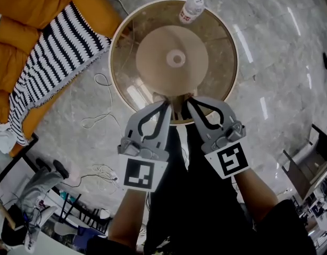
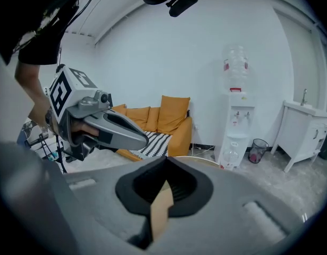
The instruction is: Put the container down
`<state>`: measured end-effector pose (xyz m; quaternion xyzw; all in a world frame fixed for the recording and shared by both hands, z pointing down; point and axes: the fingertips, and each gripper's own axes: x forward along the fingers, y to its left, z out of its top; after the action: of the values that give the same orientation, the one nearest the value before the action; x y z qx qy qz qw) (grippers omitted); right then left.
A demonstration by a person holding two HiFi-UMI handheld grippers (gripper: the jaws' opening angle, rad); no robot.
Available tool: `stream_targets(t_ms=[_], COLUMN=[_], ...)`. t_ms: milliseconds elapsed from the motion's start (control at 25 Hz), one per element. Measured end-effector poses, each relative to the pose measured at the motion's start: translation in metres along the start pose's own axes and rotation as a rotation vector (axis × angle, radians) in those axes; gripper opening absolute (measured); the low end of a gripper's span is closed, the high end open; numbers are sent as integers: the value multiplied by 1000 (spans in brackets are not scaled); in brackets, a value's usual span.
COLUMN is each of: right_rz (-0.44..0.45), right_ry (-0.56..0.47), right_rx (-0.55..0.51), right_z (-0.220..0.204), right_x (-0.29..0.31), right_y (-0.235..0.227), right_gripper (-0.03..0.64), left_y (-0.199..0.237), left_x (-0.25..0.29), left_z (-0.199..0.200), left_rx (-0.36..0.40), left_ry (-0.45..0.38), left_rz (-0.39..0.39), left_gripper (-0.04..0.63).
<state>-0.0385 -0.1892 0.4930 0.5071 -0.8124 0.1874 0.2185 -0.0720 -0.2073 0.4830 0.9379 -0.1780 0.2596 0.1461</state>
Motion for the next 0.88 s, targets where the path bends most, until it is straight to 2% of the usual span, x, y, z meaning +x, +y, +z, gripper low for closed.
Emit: stream_targets(t_ms=[280, 480, 880], right_rz=[-56, -77, -61], right_ry=[-25, -21, -90], right_rx=[-1, 2, -19], right_z=[51, 73, 132], right_x=[-37, -65, -121], right_y=[27, 24, 24], right_gripper=[-6, -6, -6], left_y=[-4, -14, -32], left_x=[-51, -66, -112], left_z=[37, 75, 135], left_rx=[4, 39, 73], left_ry=[-34, -59, -100], left_rz=[-15, -27, 41], left_gripper=[14, 14, 14])
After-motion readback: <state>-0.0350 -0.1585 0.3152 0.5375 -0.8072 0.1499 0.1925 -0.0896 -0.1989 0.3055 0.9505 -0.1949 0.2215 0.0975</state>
